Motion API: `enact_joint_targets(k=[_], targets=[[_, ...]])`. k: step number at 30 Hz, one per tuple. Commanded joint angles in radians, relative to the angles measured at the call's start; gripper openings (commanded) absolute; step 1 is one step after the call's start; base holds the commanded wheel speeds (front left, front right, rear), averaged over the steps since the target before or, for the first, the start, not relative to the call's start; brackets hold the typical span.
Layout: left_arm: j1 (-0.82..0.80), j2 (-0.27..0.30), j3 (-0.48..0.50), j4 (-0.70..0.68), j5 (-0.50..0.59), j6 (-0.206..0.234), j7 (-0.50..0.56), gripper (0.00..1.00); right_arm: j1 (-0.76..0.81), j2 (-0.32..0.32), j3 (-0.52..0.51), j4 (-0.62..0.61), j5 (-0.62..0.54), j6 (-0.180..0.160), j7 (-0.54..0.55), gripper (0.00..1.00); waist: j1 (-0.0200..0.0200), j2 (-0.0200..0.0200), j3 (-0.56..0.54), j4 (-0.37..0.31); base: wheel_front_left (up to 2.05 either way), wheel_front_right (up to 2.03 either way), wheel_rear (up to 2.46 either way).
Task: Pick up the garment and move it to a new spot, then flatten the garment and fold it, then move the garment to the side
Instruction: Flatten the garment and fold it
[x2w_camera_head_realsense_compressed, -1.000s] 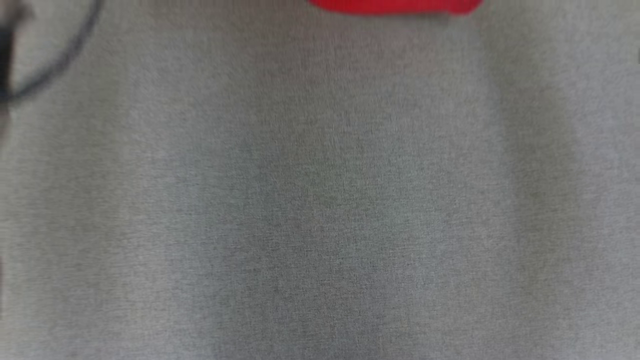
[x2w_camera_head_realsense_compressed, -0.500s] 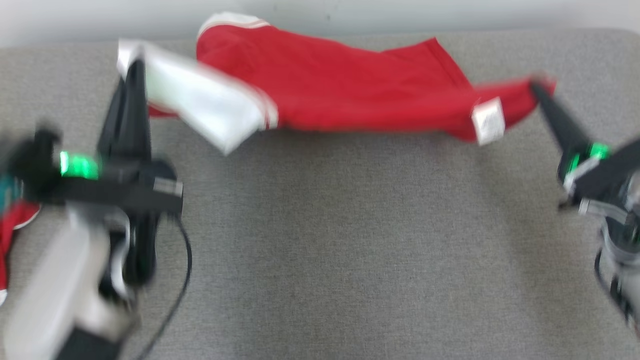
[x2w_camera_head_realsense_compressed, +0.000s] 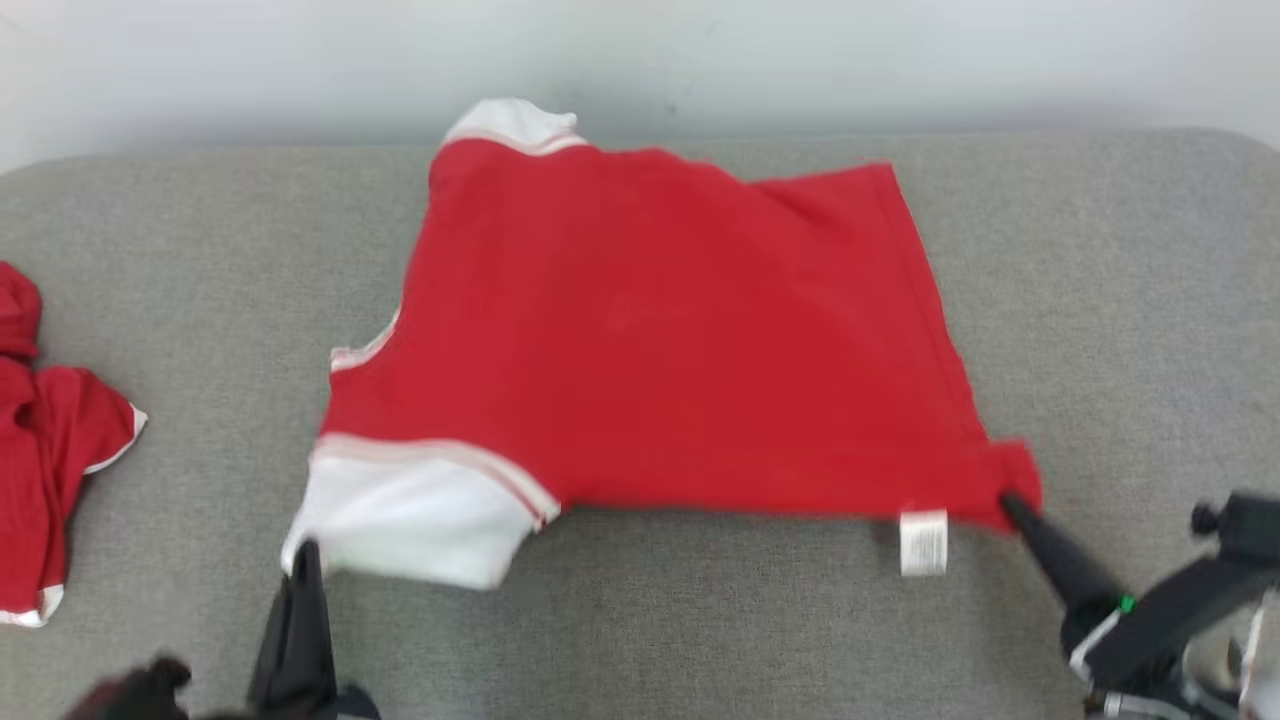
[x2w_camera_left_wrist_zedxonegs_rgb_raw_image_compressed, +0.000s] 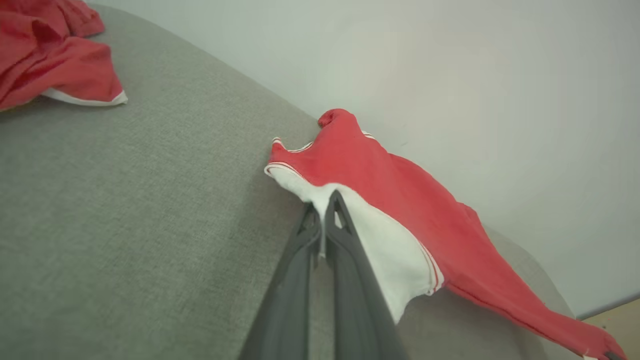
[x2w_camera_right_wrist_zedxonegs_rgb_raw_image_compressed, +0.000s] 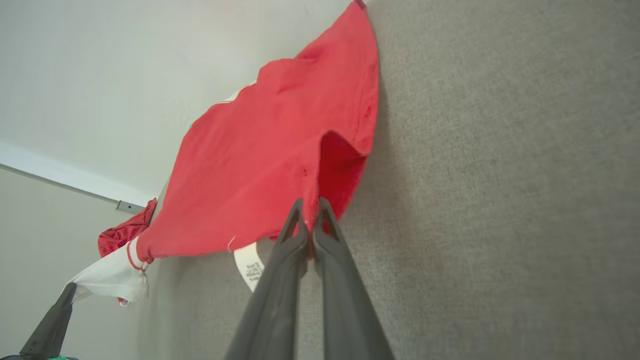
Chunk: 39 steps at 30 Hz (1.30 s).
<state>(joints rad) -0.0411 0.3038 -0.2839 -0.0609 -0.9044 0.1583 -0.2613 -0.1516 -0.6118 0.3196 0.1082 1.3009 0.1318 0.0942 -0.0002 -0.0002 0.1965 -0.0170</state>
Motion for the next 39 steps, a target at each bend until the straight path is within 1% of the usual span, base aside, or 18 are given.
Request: enact_joint_targets(k=[1, 5, 7, 9, 13, 15, 20, 24, 26, 30, 34, 36, 39], targets=[[0.035, -0.007, 0.011, 0.002, 0.008, -0.003, -0.004, 0.0, 0.029, -0.001, 0.008, 0.0, -0.019, -0.002, -0.006, 0.0, 0.0002, 0.0002, -0.012, 0.003, 0.0, 0.0, 0.0], [0.134, -0.042, 0.017, 0.013, -0.011, -0.013, -0.004, 0.0, 0.098, -0.007, 0.021, 0.018, -0.066, -0.002, -0.026, 0.0, 0.0002, 0.0002, -0.034, 0.003, 0.0, 0.0, 0.0], [0.197, -0.067, -0.001, 0.032, -0.026, -0.025, -0.004, 0.0, 0.144, -0.014, 0.017, 0.031, -0.086, -0.002, -0.031, 0.0, 0.0002, 0.0002, -0.053, 0.005, 0.0, 0.0, 0.0], [0.229, -0.075, -0.017, 0.04, -0.034, -0.032, 0.001, 0.0, 0.176, -0.022, 0.008, 0.037, -0.092, -0.002, -0.03, 0.0, 0.0002, 0.0002, -0.062, 0.007, 0.0, 0.0, 0.0], [0.271, -0.081, -0.048, 0.055, -0.035, -0.033, 0.015, 0.0, 0.229, -0.037, -0.009, 0.055, -0.119, -0.002, -0.02, 0.0, 0.0002, 0.0002, -0.072, 0.011, 0.0, 0.0, 0.0], [0.29, -0.08, -0.058, 0.059, -0.038, -0.028, 0.026, 0.0, 0.255, -0.03, -0.016, 0.058, -0.122, -0.002, -0.014, 0.0, 0.0002, 0.0002, -0.079, 0.013, 0.0, 0.0, 0.0], [0.316, -0.057, -0.087, 0.062, -0.027, -0.033, 0.057, 0.0, 0.304, -0.008, -0.027, 0.052, -0.121, -0.002, 0.005, 0.0, 0.0002, 0.0002, -0.095, 0.017, 0.0, 0.0, 0.0], [0.272, -0.05, -0.084, 0.04, 0.001, -0.032, 0.047, 0.0, 0.312, 0.02, -0.037, 0.042, -0.108, -0.002, 0.019, 0.0, 0.0002, 0.0002, -0.1, 0.014, 0.0, 0.0, 0.0], [0.241, -0.05, -0.093, 0.024, 0.022, -0.035, 0.046, 0.0, 0.297, 0.035, -0.048, 0.032, -0.097, -0.002, 0.026, 0.0, 0.0002, 0.0002, -0.1, 0.009, 0.0, 0.0, 0.0], [0.16, -0.031, -0.105, -0.007, 0.062, -0.04, 0.059, 0.0, 0.264, 0.061, -0.066, -0.003, -0.056, -0.002, 0.046, 0.0, 0.0002, 0.0002, -0.1, -0.01, 0.0, 0.0, 0.0], [0.063, 0.009, -0.106, -0.017, 0.097, -0.05, 0.097, 0.0, 0.225, 0.085, -0.089, -0.029, -0.01, -0.002, 0.068, 0.0, 0.0002, 0.0002, -0.093, -0.035, 0.0, 0.0, 0.0], [0.035, 0.019, -0.105, -0.015, 0.105, -0.053, 0.108, 0.0, 0.215, 0.091, -0.096, -0.032, 0.0, -0.002, 0.074, 0.0, 0.0002, 0.0002, -0.089, -0.039, 0.0, 0.0, 0.0], [-0.051, 0.046, -0.095, 0.008, 0.114, -0.062, 0.147, 0.0, 0.181, 0.106, -0.118, -0.028, 0.021, -0.002, 0.087, 0.0, 0.0002, 0.0002, -0.074, -0.052, 0.0, 0.0, 0.0]])
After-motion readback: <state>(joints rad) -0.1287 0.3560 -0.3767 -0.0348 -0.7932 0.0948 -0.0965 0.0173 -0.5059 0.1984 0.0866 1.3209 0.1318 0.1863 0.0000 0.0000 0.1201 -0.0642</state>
